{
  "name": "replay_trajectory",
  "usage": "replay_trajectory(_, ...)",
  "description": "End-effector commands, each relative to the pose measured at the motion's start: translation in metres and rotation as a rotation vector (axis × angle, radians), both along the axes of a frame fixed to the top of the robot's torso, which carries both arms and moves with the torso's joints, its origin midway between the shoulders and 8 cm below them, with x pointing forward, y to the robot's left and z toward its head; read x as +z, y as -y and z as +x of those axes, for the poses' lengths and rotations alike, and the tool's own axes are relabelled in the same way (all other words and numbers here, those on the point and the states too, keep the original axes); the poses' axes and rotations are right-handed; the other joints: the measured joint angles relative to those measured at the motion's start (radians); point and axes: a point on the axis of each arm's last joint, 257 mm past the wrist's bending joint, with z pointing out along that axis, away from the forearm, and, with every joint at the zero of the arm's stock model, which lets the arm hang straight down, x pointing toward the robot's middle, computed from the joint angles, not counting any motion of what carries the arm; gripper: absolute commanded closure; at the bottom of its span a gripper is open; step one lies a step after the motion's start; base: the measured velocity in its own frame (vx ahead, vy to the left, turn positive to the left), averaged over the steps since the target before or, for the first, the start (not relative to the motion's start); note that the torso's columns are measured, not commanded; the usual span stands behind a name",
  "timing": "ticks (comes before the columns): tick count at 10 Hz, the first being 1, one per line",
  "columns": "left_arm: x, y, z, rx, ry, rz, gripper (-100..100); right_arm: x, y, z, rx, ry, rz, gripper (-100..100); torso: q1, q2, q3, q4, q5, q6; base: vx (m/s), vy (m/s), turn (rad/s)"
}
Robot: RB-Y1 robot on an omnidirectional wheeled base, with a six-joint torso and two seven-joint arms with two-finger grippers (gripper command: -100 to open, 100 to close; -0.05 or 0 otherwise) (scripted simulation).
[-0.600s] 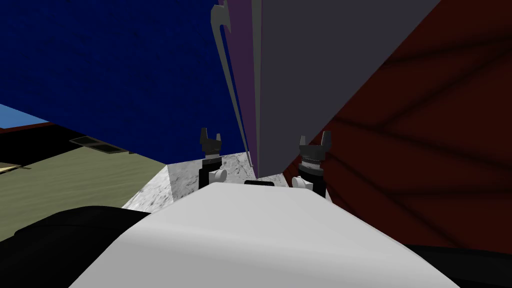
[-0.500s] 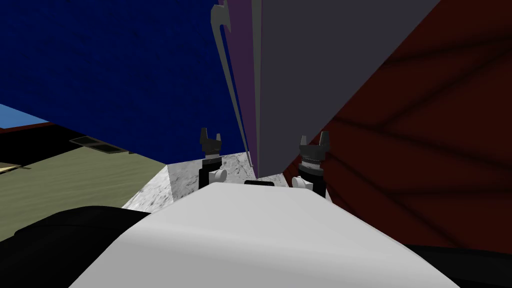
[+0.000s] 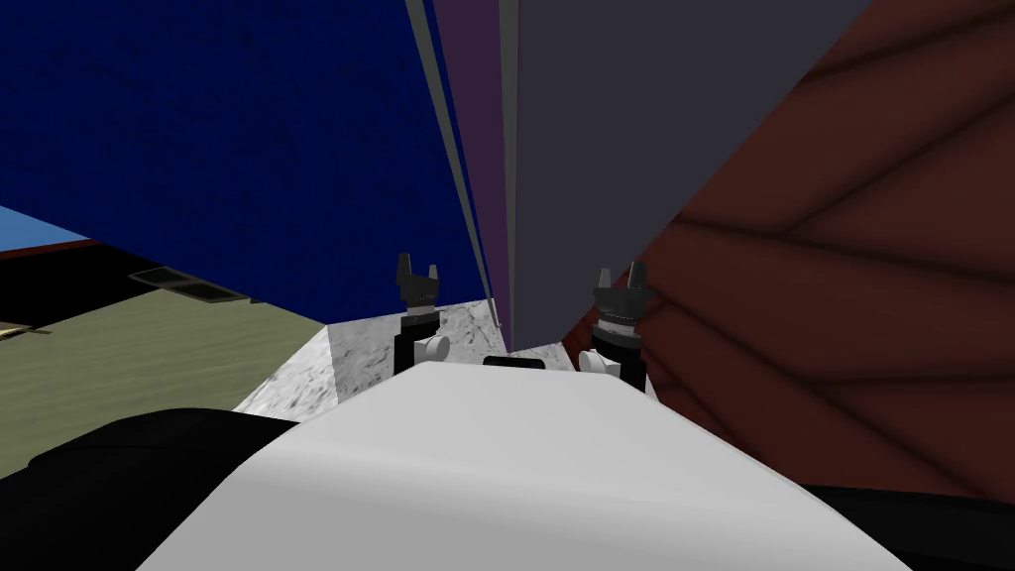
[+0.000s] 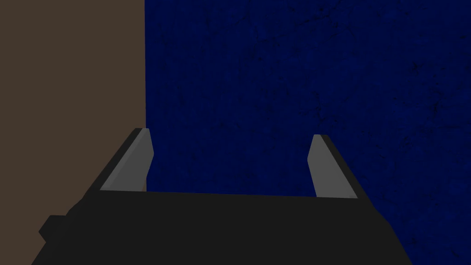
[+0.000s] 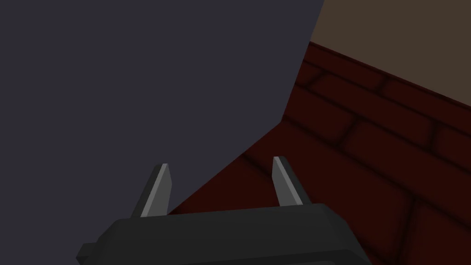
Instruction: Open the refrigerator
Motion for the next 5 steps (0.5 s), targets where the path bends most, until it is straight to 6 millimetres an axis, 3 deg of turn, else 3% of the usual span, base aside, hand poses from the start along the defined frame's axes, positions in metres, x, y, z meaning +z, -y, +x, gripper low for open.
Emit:
replay_trajectory(1,0.0,0.0,0.0,0.0,0.0,0.0,0,0.0,0.0,0.0,0.0,0.0,0.0,0,0.0,0.074,-0.147,0.074,0.0,0.0,0.0,0.0,0.0)
replay_trajectory(3,0.0,0.0,0.0,0.0,0.0,0.0,0,0.0,0.0,0.0,0.0,0.0,0.0,0,0.0,0.222,-0.443,0.221,0.0,0.0,0.0,0.0,0.0)
replay_trajectory(4,0.0,0.0,0.0,0.0,0.0,0.0,0,-0.0018,-0.0029,0.0036,0.043,-0.014,-0.002,-100,0.0,0.295,-0.59,0.295,0.0,0.0,0.005,0.016,-0.028)
replay_trajectory(5,-0.0002,0.0,0.0001,0.0,0.0,0.0,0,-0.0029,-0.0035,0.0059,0.066,-0.022,0.007,-100,0.001,0.329,-0.659,0.328,0.0,0.0,-0.003,0.034,-0.037)
